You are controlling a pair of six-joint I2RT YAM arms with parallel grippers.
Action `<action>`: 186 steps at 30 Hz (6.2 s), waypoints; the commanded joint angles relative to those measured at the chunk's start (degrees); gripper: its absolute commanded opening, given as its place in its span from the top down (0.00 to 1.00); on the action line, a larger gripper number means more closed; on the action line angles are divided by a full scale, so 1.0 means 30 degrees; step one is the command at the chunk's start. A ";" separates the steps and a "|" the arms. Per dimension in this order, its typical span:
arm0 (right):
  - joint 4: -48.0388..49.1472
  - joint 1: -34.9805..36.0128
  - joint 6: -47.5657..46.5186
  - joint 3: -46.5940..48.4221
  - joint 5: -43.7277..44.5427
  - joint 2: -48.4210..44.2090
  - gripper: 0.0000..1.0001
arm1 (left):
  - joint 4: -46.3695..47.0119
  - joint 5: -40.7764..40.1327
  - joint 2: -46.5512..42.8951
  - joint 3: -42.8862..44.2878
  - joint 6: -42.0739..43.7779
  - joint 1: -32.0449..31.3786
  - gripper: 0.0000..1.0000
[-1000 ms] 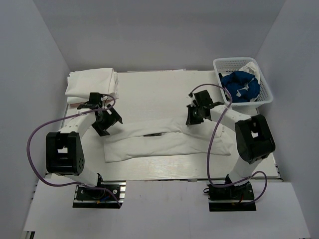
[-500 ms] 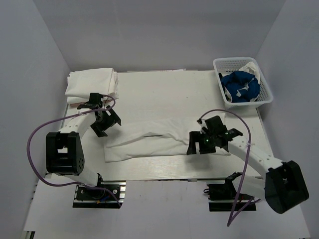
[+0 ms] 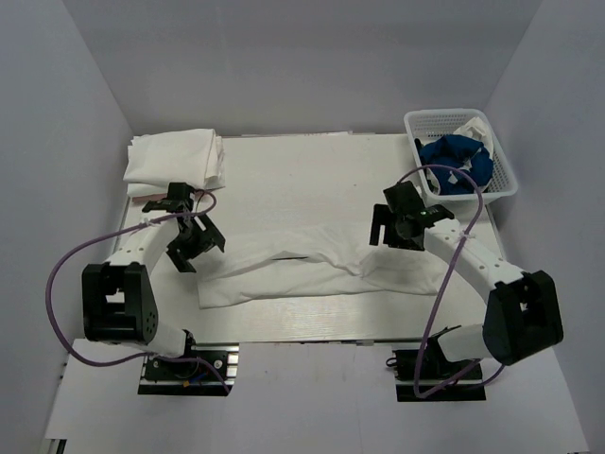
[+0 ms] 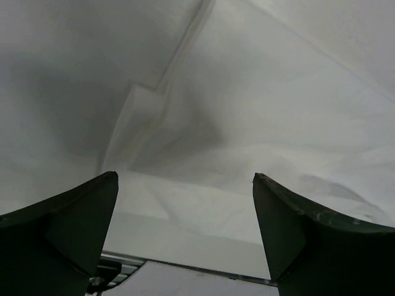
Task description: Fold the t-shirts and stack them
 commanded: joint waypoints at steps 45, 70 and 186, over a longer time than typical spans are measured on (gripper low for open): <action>0.0523 -0.4301 0.5223 -0.0613 -0.1518 0.1932 0.11 | 0.0721 -0.1548 0.0215 -0.0352 -0.3498 0.0023 1.00; -0.0326 -0.6031 0.3969 -0.0992 -0.1638 0.1669 1.00 | 0.0135 -0.2486 -0.0578 0.0995 -0.2943 0.0228 1.00; 0.3043 -0.3863 -0.3506 0.0710 -0.4214 0.2315 0.10 | -0.0394 0.1002 -0.0343 -0.2285 -0.1093 -0.0915 0.02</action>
